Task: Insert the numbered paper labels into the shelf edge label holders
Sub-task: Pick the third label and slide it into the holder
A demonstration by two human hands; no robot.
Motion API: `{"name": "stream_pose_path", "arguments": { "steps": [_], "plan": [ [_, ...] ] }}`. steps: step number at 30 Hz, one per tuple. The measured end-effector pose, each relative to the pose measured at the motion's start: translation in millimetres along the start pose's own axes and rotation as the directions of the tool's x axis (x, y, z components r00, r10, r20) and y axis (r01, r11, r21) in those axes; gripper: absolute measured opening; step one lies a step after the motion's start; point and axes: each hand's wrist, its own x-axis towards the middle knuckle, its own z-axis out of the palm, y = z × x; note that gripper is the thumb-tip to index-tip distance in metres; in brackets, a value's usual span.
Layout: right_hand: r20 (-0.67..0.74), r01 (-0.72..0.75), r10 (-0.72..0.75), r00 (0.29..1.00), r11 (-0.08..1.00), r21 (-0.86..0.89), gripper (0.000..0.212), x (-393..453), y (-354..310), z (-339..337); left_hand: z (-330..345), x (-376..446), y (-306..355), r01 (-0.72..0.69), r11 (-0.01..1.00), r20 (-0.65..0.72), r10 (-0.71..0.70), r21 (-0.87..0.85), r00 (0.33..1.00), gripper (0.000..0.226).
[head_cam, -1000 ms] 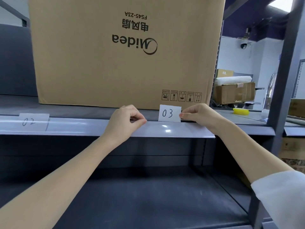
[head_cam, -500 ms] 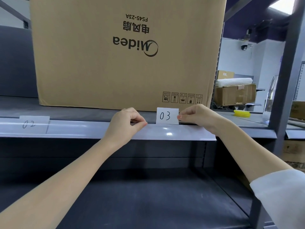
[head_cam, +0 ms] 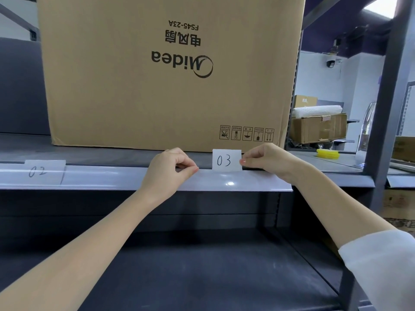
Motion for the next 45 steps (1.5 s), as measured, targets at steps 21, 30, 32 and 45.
{"name": "stream_pose_path", "arguments": {
  "steps": [21,30,32,45],
  "plan": [
    [0.055,-0.009,0.016,0.998,0.993,-0.115,0.018,-3.8,-2.9,-1.7,0.3,-0.7,0.4,0.003,1.000,0.006,-0.003,-0.006,1.000,0.010],
    [0.016,0.059,-0.057,0.998,0.984,-0.167,0.018,-4.4,-6.4,-0.1,0.5,-0.5,0.4,0.000,1.000,0.001,0.000,0.005,1.000,0.009],
    [-0.022,0.126,-0.129,0.991,0.987,-0.102,0.011,-4.3,-7.9,2.4,0.3,-0.6,1.1,0.001,1.000,0.005,-0.001,0.005,1.000,0.010],
    [0.004,0.136,-0.137,0.991,0.980,-0.145,0.013,-3.4,-8.8,1.1,0.2,-0.2,1.7,0.013,1.000,0.019,-0.013,0.012,1.000,0.010]
  ]
}}
